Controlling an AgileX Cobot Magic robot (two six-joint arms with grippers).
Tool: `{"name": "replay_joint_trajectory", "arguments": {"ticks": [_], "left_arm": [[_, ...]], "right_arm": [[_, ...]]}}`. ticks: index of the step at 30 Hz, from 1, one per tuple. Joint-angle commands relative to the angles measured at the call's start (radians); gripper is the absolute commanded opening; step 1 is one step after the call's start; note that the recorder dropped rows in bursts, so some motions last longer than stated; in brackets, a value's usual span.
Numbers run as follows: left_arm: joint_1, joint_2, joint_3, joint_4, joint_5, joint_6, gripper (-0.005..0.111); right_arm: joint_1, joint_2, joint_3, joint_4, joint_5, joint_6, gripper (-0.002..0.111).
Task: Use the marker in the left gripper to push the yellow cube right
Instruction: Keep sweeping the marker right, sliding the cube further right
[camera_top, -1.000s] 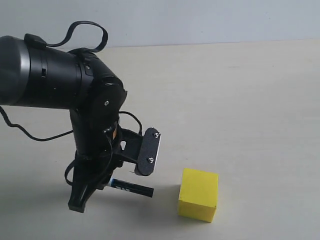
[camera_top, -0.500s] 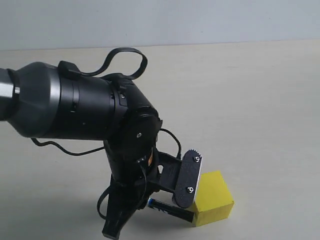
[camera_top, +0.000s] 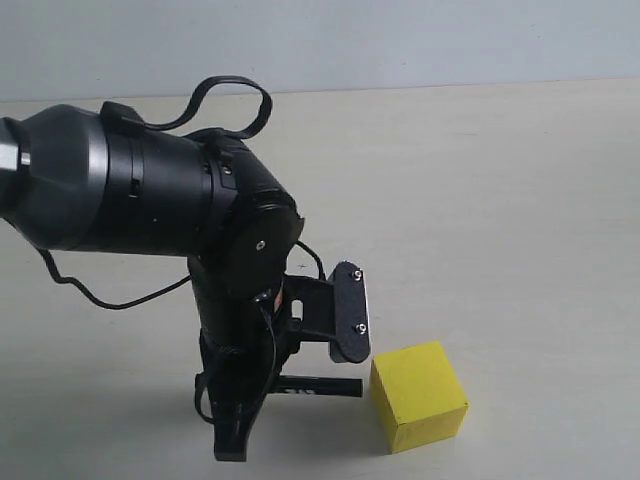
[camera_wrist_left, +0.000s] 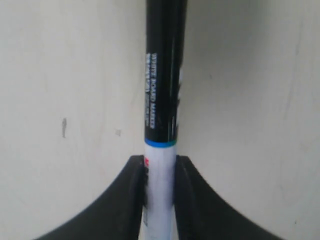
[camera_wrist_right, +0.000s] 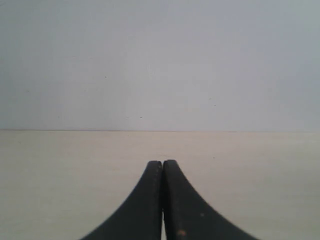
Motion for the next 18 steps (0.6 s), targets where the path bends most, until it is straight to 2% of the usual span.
{"name": "replay_joint_trajectory", "arguments": {"ticks": [1, 4, 8, 13, 18], "left_arm": [[-0.027, 0.009, -0.042, -0.046, -0.064, -0.030, 0.000], [-0.074, 0.033, -0.099, -0.052, -0.064, -0.030, 0.000], [-0.080, 0.060, -0.169, -0.046, -0.015, -0.030, 0.000], [-0.042, 0.064, -0.181, 0.038, 0.070, -0.030, 0.000], [-0.017, 0.068, -0.171, 0.041, 0.167, -0.030, 0.000]], "right_arm": [[0.001, -0.006, 0.004, -0.003, -0.005, -0.001, 0.000], [0.001, -0.006, 0.004, -0.003, -0.005, -0.001, 0.000], [0.001, -0.006, 0.004, -0.003, -0.005, -0.001, 0.000], [0.001, -0.006, 0.004, -0.003, -0.005, -0.001, 0.000], [0.001, -0.006, 0.004, -0.003, -0.005, -0.001, 0.000]]}}
